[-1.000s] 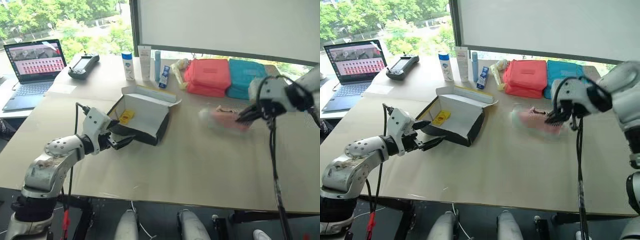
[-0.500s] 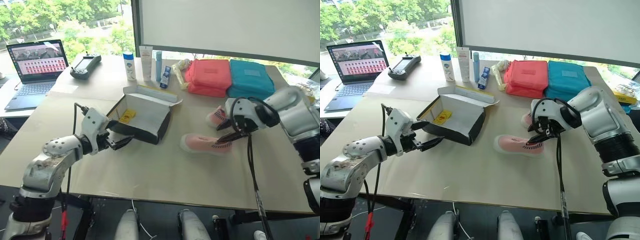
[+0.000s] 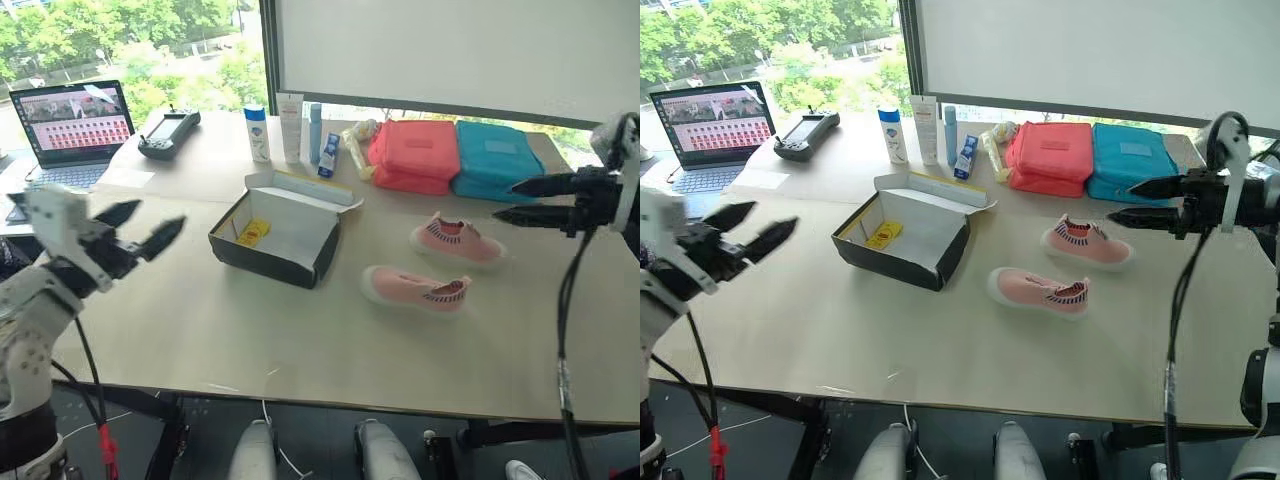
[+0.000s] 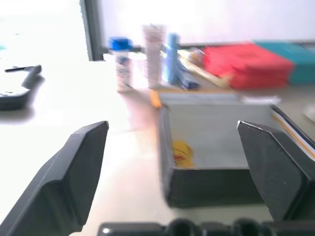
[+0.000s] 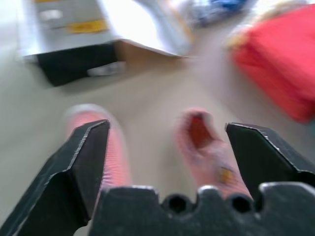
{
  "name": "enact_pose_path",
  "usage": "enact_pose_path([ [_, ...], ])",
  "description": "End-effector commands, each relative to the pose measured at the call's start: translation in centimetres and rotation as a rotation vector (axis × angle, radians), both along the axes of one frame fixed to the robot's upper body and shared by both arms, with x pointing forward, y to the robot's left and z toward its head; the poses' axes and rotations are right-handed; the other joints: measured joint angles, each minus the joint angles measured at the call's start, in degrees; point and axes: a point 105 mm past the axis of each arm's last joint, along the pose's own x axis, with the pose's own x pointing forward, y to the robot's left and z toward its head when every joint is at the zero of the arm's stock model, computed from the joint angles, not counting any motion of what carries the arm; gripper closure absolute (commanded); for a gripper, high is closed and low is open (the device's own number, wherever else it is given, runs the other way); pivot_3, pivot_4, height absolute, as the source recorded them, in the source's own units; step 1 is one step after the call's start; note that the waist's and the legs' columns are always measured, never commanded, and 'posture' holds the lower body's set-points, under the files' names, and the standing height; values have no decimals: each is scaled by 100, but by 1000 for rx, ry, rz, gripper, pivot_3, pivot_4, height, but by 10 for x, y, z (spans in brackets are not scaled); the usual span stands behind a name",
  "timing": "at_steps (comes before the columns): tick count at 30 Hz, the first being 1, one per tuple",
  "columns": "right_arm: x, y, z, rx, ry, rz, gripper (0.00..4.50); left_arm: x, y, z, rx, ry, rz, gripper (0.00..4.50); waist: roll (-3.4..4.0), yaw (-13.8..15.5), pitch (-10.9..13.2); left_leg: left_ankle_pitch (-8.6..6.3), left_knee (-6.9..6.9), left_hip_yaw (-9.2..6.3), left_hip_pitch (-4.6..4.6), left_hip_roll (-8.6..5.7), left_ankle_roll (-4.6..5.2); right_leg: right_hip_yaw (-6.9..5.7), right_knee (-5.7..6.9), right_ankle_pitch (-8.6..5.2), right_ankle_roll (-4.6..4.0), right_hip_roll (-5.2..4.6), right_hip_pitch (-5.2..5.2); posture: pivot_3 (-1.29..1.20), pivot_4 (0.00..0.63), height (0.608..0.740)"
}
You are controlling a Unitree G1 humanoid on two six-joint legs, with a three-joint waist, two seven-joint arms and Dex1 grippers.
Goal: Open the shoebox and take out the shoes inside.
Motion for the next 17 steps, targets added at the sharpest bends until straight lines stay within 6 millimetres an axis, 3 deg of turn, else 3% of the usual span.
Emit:
enact_pose_path([
  [1,4,-50,-4,2,-180,-343,93,-16,44,-15,-38,-46,226,0,1,-13,0,0,0,1,0,-2,0,2,0,2,1,-1,0,0,150,740],
  [5,7,-40,-33,-1,-167,-330,93,-7,39,-60,-47,42,250,0,1,-16,0,1,-4,0,3,-1,2,2,3,3,4,2,3,0,150,740],
  [9,8,-23,-43,-53,-209,-309,93,5,37,-96,-15,81,305,0,1,-12,0,1,3,0,10,-2,1,2,-1,10,9,2,20,0,150,740],
  [12,2,-10,-57,-6,-259,-323,93,12,19,-124,31,97,311,0,-4,4,-4,1,9,-1,17,-2,1,1,-8,10,9,2,39,0,150,740],
  [17,-7,-1,-79,57,-283,-373,93,14,-4,-144,73,107,280,0,-10,20,-7,0,22,-2,13,-2,0,1,-19,12,12,0,56,0,150,740],
])
